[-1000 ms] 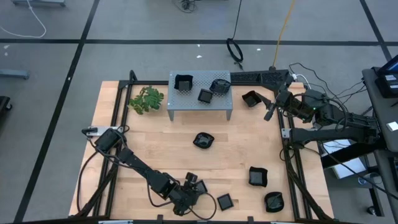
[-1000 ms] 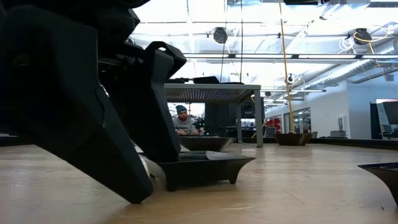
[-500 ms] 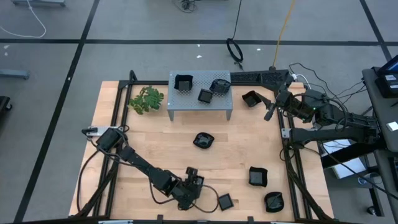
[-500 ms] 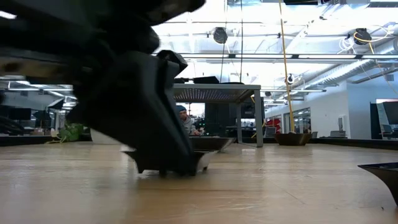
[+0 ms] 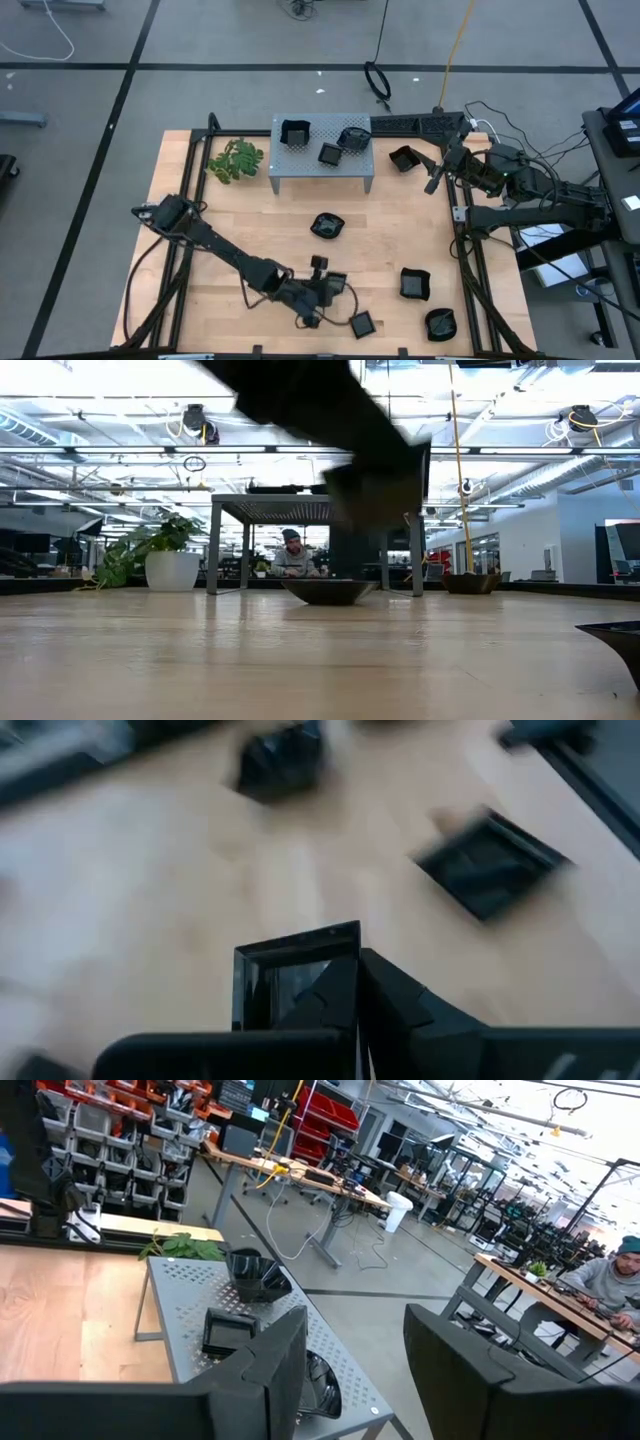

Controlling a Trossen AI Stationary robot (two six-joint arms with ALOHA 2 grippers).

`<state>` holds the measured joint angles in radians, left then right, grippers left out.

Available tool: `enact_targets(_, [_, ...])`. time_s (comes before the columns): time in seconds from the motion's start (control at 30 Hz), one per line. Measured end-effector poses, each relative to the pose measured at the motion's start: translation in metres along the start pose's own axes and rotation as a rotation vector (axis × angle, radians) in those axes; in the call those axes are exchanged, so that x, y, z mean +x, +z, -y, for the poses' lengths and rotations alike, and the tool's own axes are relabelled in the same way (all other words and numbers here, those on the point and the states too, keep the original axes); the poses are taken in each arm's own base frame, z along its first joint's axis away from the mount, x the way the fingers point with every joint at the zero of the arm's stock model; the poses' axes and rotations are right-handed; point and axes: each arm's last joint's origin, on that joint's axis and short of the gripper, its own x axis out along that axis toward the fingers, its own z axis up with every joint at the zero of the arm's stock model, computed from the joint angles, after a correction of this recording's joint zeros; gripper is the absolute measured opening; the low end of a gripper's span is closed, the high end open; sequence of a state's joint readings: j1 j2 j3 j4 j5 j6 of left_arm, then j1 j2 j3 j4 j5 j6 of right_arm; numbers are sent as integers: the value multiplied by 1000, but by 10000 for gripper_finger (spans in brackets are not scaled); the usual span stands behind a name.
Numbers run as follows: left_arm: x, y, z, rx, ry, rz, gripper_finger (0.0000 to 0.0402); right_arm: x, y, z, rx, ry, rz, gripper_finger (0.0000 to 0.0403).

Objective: Pick & Place Mini shaped plates
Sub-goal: Stack the black square plate on top of the black square plate on the shelf

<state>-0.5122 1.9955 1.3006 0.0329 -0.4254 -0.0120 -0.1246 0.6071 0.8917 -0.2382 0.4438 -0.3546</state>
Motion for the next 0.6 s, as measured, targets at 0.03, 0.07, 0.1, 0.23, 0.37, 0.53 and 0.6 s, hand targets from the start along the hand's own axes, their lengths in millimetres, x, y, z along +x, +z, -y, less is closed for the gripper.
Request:
enact_targets(0.03, [-3, 5, -6, 12, 27, 19, 12, 0, 0, 0, 1, 0, 1, 155])
enact_targets(0.07, [-8, 11, -14, 29, 56, 35, 13, 0, 0, 0, 0, 0, 0, 155])
enact_targets(0.1, [-13, 17, -21, 50, 84, 52, 12, 0, 0, 0, 0, 0, 0, 155])
enact_targets(0.23, [-35, 40, -62, 122, 220, 108, 5, 0, 0, 0, 0, 0, 0, 155])
enact_targets(0.37, [-55, 56, -112, 138, 383, 125, 17, 0, 0, 0, 0, 0, 1, 155])
enact_targets(0.53, [-70, 59, -173, 143, 479, 123, 6, 0, 0, 0, 0, 0, 0, 155])
enact_targets(0.6, [-70, 56, -194, 165, 495, 108, 6, 0, 0, 0, 1, 0, 1, 155])
